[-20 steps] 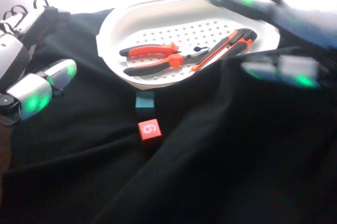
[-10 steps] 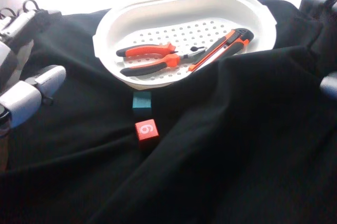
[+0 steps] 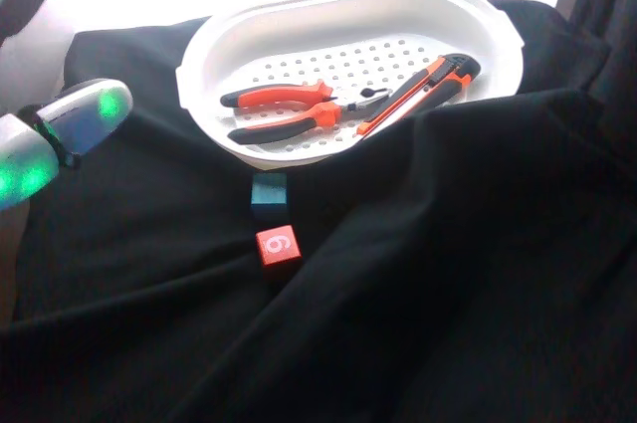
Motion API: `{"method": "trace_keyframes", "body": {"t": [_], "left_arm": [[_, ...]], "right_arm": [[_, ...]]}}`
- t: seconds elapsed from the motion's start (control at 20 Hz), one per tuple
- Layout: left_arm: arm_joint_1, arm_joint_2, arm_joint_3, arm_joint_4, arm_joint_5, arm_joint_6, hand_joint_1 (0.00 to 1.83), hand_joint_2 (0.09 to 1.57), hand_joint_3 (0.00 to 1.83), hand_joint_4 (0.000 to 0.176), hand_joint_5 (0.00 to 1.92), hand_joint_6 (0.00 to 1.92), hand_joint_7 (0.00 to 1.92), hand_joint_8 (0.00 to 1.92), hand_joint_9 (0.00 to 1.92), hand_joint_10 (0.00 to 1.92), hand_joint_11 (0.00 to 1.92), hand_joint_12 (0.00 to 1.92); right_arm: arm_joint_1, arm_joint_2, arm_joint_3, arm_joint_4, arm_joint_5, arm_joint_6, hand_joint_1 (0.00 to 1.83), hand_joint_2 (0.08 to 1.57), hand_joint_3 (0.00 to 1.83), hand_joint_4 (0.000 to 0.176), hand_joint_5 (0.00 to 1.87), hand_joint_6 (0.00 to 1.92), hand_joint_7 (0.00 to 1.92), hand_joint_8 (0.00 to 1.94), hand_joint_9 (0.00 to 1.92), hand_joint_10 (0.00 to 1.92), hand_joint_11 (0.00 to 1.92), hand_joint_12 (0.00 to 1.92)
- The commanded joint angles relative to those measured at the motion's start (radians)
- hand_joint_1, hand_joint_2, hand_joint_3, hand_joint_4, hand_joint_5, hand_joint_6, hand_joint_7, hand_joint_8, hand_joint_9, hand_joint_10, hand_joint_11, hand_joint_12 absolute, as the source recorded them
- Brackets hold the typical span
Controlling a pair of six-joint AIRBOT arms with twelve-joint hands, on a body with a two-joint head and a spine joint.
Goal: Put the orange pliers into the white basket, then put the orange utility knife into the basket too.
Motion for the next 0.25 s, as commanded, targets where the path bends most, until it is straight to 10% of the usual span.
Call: {"method": "trace_keyframes", "body": {"t": [0.0, 0.1, 0.2], "left_arm": [[-0.016, 0.009, 0.001, 0.024, -0.134, -0.001, 0.21, 1.24, 0.0, 0.176, 0.0, 0.0, 0.0, 0.0, 0.0, 0.0, 0.0, 0.0], [-0.028, 0.016, 0.003, 0.035, -0.165, 0.002, 0.18, 1.24, 0.0, 0.176, 0.0, 0.0, 0.0, 0.0, 0.0, 0.0, 0.0, 0.0], [-0.042, 0.022, 0.005, 0.046, -0.194, 0.011, 0.22, 1.24, 0.0, 0.176, 0.0, 0.0, 0.0, 0.0, 0.0, 0.0, 0.0, 0.0]], "right_arm": [[0.015, 0.006, 0.002, -0.014, 0.135, 0.003, 0.38, 1.2, 0.0, 0.047, 0.0, 0.0, 0.0, 0.0, 0.0, 0.0, 0.0, 0.0], [0.016, 0.013, 0.004, 0.001, 0.171, 0.002, 0.48, 1.06, 0.0, 0.088, 0.0, 0.0, 0.0, 0.0, 0.0, 0.0, 0.0, 0.0], [0.016, 0.016, 0.005, 0.019, 0.206, 0.002, 0.49, 1.09, 0.0, 0.065, 0.0, 0.0, 0.0, 0.0, 0.0, 0.0, 0.0, 0.0]]}}
